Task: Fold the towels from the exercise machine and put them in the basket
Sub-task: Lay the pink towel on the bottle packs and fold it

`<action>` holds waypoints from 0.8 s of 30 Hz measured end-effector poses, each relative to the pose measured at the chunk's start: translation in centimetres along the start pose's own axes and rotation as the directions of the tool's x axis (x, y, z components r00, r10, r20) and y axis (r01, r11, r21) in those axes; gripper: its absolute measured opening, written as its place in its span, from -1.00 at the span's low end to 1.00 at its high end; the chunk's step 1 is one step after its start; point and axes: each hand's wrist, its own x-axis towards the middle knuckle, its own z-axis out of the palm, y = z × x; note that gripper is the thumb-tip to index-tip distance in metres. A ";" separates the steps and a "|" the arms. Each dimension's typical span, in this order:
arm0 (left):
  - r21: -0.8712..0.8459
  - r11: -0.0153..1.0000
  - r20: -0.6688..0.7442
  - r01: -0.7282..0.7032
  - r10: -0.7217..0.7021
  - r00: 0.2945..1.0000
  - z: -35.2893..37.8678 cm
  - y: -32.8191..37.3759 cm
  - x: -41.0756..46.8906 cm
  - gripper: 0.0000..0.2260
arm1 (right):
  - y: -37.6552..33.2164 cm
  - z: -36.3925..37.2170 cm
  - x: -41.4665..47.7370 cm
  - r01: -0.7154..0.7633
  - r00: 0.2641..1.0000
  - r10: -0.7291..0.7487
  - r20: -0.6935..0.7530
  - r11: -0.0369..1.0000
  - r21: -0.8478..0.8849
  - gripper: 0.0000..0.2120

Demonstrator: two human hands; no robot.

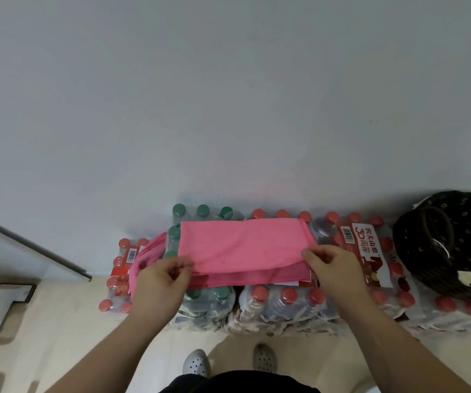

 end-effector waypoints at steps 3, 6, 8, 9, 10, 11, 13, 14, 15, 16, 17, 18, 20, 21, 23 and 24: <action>0.128 0.986 0.021 -0.106 0.104 0.994 0.5 -0.8 -1.0 -0.84 | 1.0 0.2 -0.5 0.004 1.000 -0.004 0.020 1.000 -0.015 -0.86; 0.255 0.951 0.108 -0.174 0.151 0.983 0.7 -1.4 -1.3 -0.87 | 1.6 0.2 -0.4 0.006 0.998 0.000 0.061 0.995 -0.104 -0.81; 0.308 0.929 0.180 -0.202 0.152 0.972 0.5 -1.8 -1.3 -0.86 | 1.7 0.1 -0.3 0.018 0.995 0.003 0.099 0.977 -0.212 -0.79; 0.319 0.924 0.202 -0.211 0.151 0.968 0.3 -1.8 -1.2 -0.86 | 1.6 0.1 -0.2 0.042 0.993 -0.009 0.119 0.959 -0.282 -0.77; 0.323 0.923 0.198 -0.210 0.151 0.968 0.0 -1.5 -0.9 -0.87 | 1.5 0.0 -0.2 0.077 0.990 -0.027 0.138 0.928 -0.366 -0.74; 0.324 0.924 0.169 -0.201 0.153 0.974 -0.3 -1.1 -0.7 -0.88 | 1.2 0.1 -0.2 0.116 0.988 -0.055 0.141 0.873 -0.473 -0.71; 0.342 0.915 0.062 -0.212 0.204 0.977 -0.6 -0.3 0.1 -0.86 | 0.0 0.4 -0.1 0.206 0.978 -0.177 0.113 0.697 -0.686 -0.64; 0.371 0.894 0.018 -0.252 0.265 0.964 -0.5 0.2 0.6 -0.84 | -0.9 1.0 0.0 0.260 0.959 -0.259 0.116 0.635 -0.728 -0.60; 0.410 0.864 0.007 -0.292 0.317 0.948 -0.2 0.8 1.1 -0.80 | -2.0 1.8 0.0 0.321 0.936 -0.323 0.141 0.617 -0.719 -0.54; 0.451 0.832 0.027 -0.323 0.349 0.937 0.4 1.3 1.7 -0.74 | -3.1 2.8 0.3 0.373 0.919 -0.347 0.187 0.617 -0.693 -0.48; 0.494 0.798 0.077 -0.346 0.357 0.931 1.2 1.8 2.2 -0.66 | -4.1 4.0 0.7 0.407 0.911 -0.325 0.254 0.604 -0.686 -0.43; 0.531 0.766 0.141 -0.361 0.340 0.930 2.2 2.1 2.7 -0.59 | -4.8 5.3 1.3 0.424 0.906 -0.270 0.326 0.576 -0.699 -0.38; 0.601 0.720 0.250 -0.347 0.244 0.937 4.3 2.2 3.3 -0.45 | -4.9 7.4 2.6 0.438 0.892 -0.158 0.424 0.534 -0.723 -0.30; 0.627 0.706 0.280 -0.329 0.190 0.941 5.1 1.9 3.4 -0.40 | -4.4 8.0 3.2 0.442 0.887 -0.134 0.441 0.522 -0.730 -0.27; 0.667 0.677 0.311 -0.311 0.127 0.942 6.2 0.8 3.4 -0.34 | -2.4 8.4 4.3 0.452 0.883 -0.120 0.454 0.478 -0.753 -0.22; 0.682 0.659 0.321 -0.317 0.120 0.940 6.5 0.2 3.4 -0.33 | -1.5 8.2 4.5 0.458 0.882 -0.127 0.454 0.458 -0.762 -0.20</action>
